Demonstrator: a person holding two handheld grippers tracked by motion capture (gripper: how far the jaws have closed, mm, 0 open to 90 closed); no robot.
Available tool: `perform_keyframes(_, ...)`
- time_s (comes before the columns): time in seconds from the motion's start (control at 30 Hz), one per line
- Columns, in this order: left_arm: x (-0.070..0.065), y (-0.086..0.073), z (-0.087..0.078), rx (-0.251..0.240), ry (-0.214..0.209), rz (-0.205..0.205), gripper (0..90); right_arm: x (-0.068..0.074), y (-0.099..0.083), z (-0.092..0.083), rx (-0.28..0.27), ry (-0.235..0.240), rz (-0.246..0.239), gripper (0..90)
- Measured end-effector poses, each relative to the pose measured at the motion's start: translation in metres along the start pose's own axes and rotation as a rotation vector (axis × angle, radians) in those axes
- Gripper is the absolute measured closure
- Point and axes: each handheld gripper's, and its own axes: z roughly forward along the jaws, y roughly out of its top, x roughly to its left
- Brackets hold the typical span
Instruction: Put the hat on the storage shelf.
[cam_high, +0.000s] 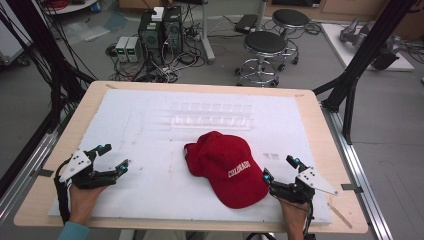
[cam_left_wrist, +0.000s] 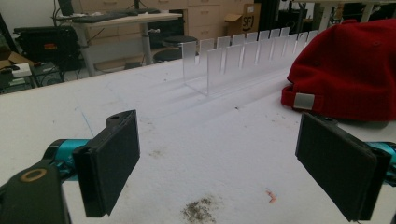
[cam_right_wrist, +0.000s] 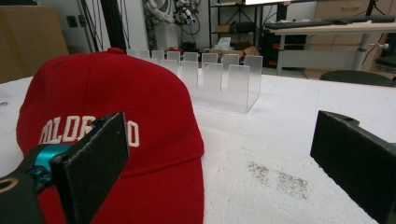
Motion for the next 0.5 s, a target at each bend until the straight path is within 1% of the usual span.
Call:
perform_keyframes(0.13, -0.0002, -0.0001, 0.0000, 0.000, 0.001, 0.000, 14.1, -0.0006, -0.0001, 0.0001, -0.005, 0.002, -0.005, 3.4)
perform_keyframes(0.23, -0.0014, -0.0002, -0.0005, -0.006, 0.003, 0.012, 14.1, -0.0002, -0.0003, -0.0003, -0.008, 0.001, -0.001, 3.3)
perform_keyframes(0.37, -0.0014, -0.0002, -0.0004, -0.007, 0.002, 0.009, 14.1, 0.0004, -0.0002, -0.0002, -0.002, 0.000, -0.004, 3.3)
perform_keyframes(0.5, -0.0014, -0.0007, -0.0022, -0.022, 0.000, 0.014, 14.0, 0.0006, -0.0001, -0.0002, 0.000, -0.003, -0.001, 3.4)
